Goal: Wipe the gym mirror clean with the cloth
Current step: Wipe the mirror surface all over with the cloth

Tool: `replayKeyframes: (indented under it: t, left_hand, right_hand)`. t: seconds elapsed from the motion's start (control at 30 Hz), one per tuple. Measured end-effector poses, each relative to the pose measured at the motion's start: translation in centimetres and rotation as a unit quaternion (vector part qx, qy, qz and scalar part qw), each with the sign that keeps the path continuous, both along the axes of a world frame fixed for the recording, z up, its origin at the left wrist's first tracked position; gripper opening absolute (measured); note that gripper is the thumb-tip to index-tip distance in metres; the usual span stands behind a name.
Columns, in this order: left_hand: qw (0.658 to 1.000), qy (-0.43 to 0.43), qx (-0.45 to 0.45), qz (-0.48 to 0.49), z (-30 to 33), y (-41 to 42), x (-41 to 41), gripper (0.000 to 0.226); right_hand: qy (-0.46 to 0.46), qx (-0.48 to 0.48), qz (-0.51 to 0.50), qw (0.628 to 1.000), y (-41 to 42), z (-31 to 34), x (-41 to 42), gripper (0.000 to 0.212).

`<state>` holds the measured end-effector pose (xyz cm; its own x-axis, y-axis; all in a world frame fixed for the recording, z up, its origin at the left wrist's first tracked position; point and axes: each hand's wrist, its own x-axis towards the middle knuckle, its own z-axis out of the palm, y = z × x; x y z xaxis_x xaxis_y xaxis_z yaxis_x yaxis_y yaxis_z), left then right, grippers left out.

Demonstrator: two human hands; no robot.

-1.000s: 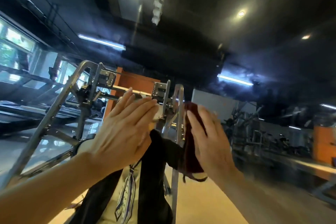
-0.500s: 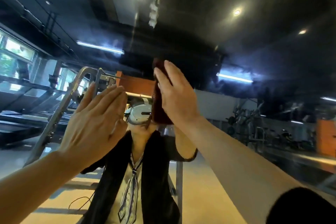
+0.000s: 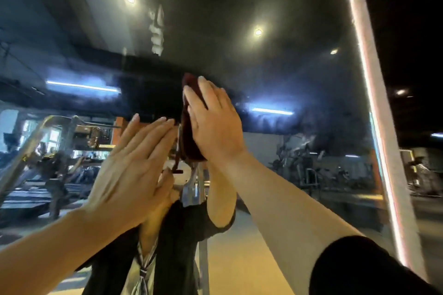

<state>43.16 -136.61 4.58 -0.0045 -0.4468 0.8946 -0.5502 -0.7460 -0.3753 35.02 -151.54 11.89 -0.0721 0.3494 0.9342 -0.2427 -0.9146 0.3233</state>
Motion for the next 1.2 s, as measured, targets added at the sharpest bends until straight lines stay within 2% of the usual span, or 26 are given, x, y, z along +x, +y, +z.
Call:
replayKeyframes:
  t: [0.1,0.2,0.3,0.4,0.47,0.57,0.63,0.67,0.73,0.8,0.87,0.93,1.03,1.1,1.2]
  left_hand:
    - [0.997,-0.051,0.007,-0.056,0.1,-3.7,-2.1,0.071]
    - [0.988,-0.050,0.000,-0.145,-0.6,-7.5,-4.3,0.067]
    - [0.985,-0.117,0.019,-0.123,-1.7,-9.9,-5.7,0.064]
    - [0.986,-0.111,0.035,-0.116,-2.6,-12.2,-6.7,0.065]
    - [0.989,-0.091,0.032,-0.116,-3.3,-13.6,-7.3,0.065]
    - [0.989,-0.085,0.007,-0.120,-4.4,-15.3,-7.8,0.065]
    - [0.990,-0.086,0.000,-0.112,-4.6,-15.7,-8.0,0.065]
    - [0.990,-0.085,-0.003,-0.109,-4.6,-15.8,-8.2,0.064]
    - [0.991,-0.081,-0.008,-0.102,-4.6,-15.9,-8.5,0.063]
    - [0.992,-0.079,-0.015,-0.099,-4.5,-16.0,-8.7,0.064]
    - [0.992,-0.080,-0.021,-0.093,-4.6,-16.2,-8.7,0.065]
    - [0.992,-0.082,-0.028,-0.092,-4.6,-16.3,-8.8,0.064]
    - [0.991,-0.085,-0.034,-0.097,-4.8,-16.4,-9.1,0.064]
    - [0.990,-0.088,-0.033,-0.102,-4.8,-16.3,-9.0,0.063]
    - [0.990,-0.091,-0.034,-0.102,-4.7,-16.3,-9.1,0.063]
  right_hand:
    - [-0.061,0.081,-0.003,0.995,-6.3,1.4,-3.5,0.037]
    - [-0.089,0.206,-0.025,0.974,-14.2,0.1,-7.9,0.040]
    - [-0.121,0.306,-0.084,0.941,-18.9,-1.6,-11.2,0.042]
    - [-0.153,0.358,-0.078,0.918,-18.1,-1.6,-10.7,0.051]
    - [-0.127,0.307,-0.030,0.943,-15.9,-2.8,-9.8,0.058]
    - [0.019,0.132,0.001,0.991,-15.1,-9.7,-9.2,0.053]
    - [0.077,0.041,-0.037,0.995,-16.6,-13.2,-10.4,0.057]
    - [0.084,0.033,-0.049,0.995,-18.0,-13.2,-11.1,0.058]
    - [0.040,0.101,-0.002,0.994,-19.4,-10.8,-12.0,0.048]
    - [-0.021,0.202,0.065,0.977,-19.2,-6.4,-12.4,0.038]
    - [-0.034,0.253,0.045,0.966,-17.6,-4.5,-12.0,0.036]
    - [-0.015,0.223,0.015,0.975,-15.5,-6.4,-11.5,0.040]
    - [0.033,0.117,-0.047,0.991,-14.3,-11.9,-11.9,0.043]
    - [0.041,0.083,-0.060,0.994,-15.5,-11.2,-12.4,0.040]
    - [-0.013,0.187,-0.019,0.982,-16.0,-5.3,-12.4,0.033]
